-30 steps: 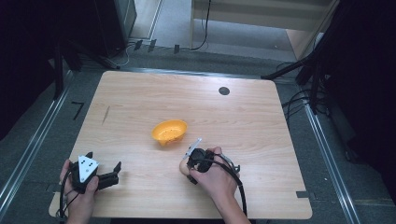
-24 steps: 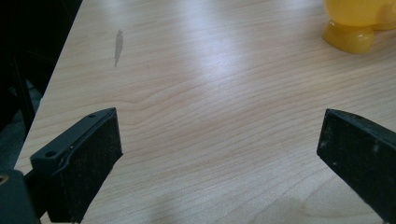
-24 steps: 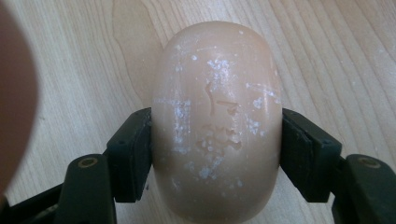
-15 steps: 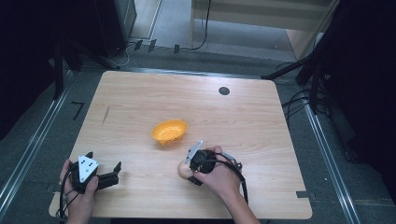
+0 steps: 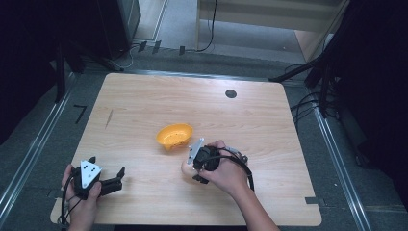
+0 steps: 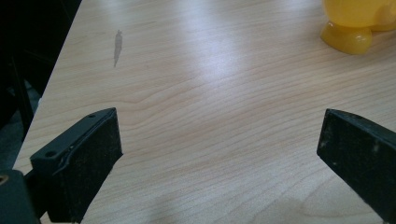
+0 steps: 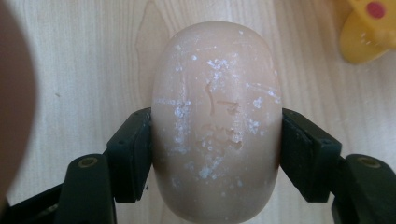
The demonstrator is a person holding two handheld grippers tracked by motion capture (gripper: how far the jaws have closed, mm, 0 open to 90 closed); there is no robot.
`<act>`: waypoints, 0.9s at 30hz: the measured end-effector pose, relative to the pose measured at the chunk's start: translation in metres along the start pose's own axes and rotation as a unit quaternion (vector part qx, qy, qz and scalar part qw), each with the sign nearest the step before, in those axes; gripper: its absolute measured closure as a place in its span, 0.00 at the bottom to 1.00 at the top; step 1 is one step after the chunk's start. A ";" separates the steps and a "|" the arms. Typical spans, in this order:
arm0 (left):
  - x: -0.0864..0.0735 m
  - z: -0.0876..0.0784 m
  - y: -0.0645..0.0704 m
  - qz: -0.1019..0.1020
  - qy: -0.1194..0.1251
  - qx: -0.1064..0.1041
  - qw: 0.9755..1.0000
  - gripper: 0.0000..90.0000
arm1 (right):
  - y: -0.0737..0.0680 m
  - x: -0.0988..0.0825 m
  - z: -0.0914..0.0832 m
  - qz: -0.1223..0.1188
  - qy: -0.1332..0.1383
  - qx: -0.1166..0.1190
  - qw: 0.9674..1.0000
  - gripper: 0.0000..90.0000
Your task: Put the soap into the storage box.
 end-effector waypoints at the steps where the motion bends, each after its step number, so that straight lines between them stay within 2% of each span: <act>1: 0.000 0.000 0.000 0.000 0.000 0.000 1.000 0.00 | 0.002 0.001 -0.001 -0.005 0.000 0.002 1.000 0.38; 6: 0.000 0.000 0.000 0.000 0.000 0.000 1.000 0.00 | 0.010 0.009 -0.004 -0.040 0.006 0.001 0.999 0.38; 12: 0.000 0.000 -0.001 -0.001 0.000 -0.002 1.000 0.00 | 0.019 0.018 -0.007 -0.091 0.013 0.014 0.996 0.38; 19: 0.000 -0.001 -0.001 -0.001 0.000 -0.002 1.000 0.00 | 0.031 0.027 -0.006 -0.106 0.010 0.027 0.994 0.38; 23: 0.000 0.000 -0.001 -0.004 0.003 -0.004 1.000 0.00 | 0.033 0.031 -0.008 -0.106 0.009 0.029 0.994 0.38; 26: 0.000 0.000 -0.001 -0.004 0.003 -0.004 1.000 0.00 | 0.036 0.037 -0.010 -0.116 0.011 0.026 0.993 0.38; 27: 0.000 -0.001 -0.001 -0.005 0.003 -0.004 1.000 0.00 | 0.039 0.040 -0.011 -0.118 0.019 0.032 0.992 0.38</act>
Point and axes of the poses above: each handheld gripper's, and its own axes: z roughly forward along the jaws, x roughly out of its top, y roughly to its right, the point moved 2 cm from there along z, roughly forward along the jaws, and after that the axes turned 5 degrees about -y, right-handed, at the moved point
